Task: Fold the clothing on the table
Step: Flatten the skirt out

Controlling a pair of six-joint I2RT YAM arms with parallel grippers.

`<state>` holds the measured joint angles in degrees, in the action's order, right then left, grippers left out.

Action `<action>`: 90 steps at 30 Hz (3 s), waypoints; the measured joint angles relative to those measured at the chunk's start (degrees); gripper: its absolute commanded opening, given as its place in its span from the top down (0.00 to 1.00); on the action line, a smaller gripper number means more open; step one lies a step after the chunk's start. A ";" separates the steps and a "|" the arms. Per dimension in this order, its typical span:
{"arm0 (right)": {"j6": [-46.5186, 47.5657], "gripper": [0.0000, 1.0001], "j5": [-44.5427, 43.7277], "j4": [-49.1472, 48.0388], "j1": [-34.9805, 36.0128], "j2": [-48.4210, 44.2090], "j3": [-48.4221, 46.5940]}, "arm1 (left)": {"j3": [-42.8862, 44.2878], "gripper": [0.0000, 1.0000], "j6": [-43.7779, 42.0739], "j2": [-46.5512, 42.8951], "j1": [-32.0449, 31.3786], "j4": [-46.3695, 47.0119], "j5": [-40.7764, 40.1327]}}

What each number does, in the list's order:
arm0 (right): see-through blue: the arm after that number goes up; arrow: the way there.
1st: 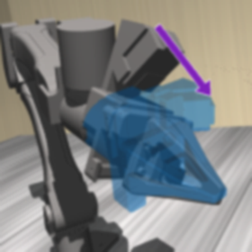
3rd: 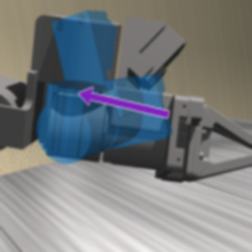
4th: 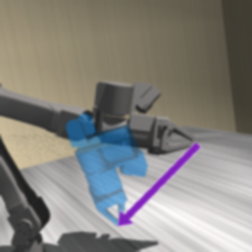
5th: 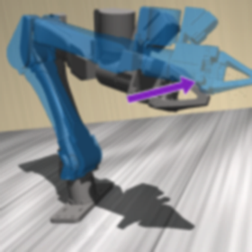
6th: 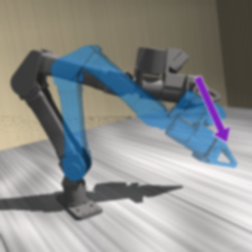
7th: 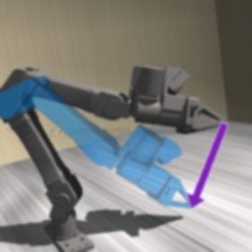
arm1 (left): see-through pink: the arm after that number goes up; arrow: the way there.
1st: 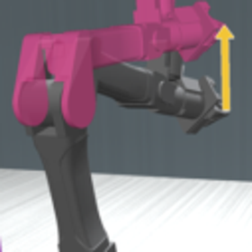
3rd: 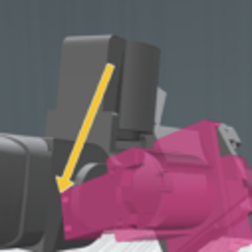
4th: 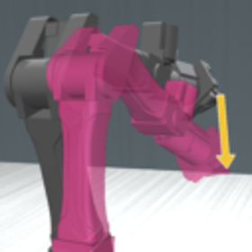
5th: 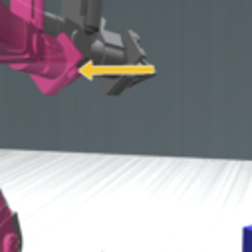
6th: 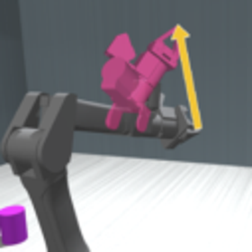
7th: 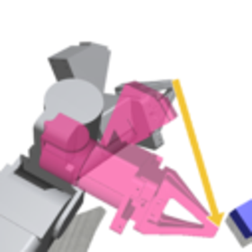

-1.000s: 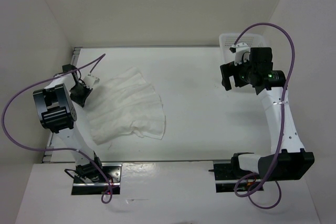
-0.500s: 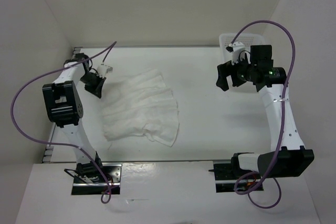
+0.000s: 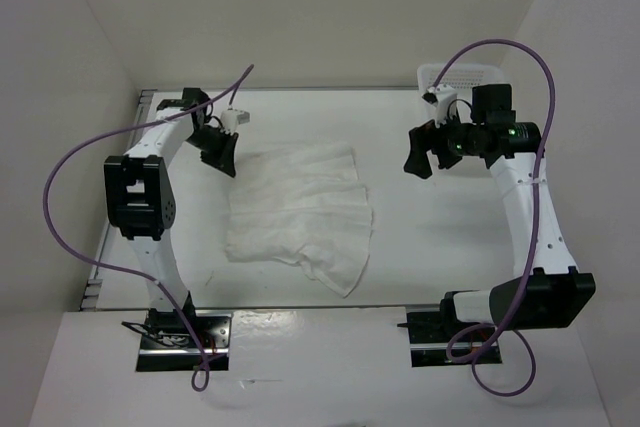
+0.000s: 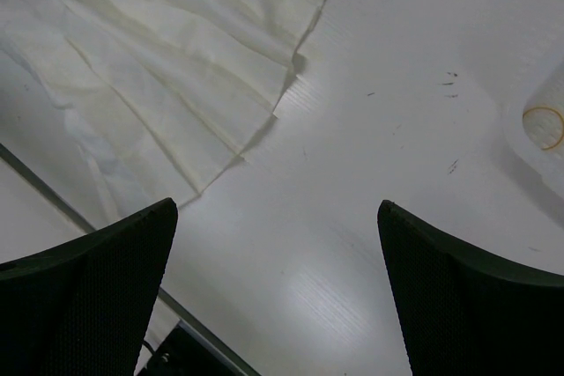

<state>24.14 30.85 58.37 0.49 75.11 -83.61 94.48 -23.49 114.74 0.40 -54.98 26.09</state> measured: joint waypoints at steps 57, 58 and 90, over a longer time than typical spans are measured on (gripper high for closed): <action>-2.91 0.02 -40.79 -12.48 66.69 40.39 -25.00 | -14.93 0.00 31.45 -47.43 35.10 2.43 -33.77; -2.64 0.02 -41.29 -13.27 66.66 41.22 -25.49 | -15.39 0.00 31.45 -47.67 35.32 2.27 -33.77; 2.95 0.02 -44.96 -18.45 70.51 80.08 -73.70 | -23.63 0.00 32.70 -62.25 38.86 4.44 -32.30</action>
<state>27.09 -14.11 39.92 71.00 155.20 -157.32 70.85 9.21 52.49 39.27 -50.54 -6.22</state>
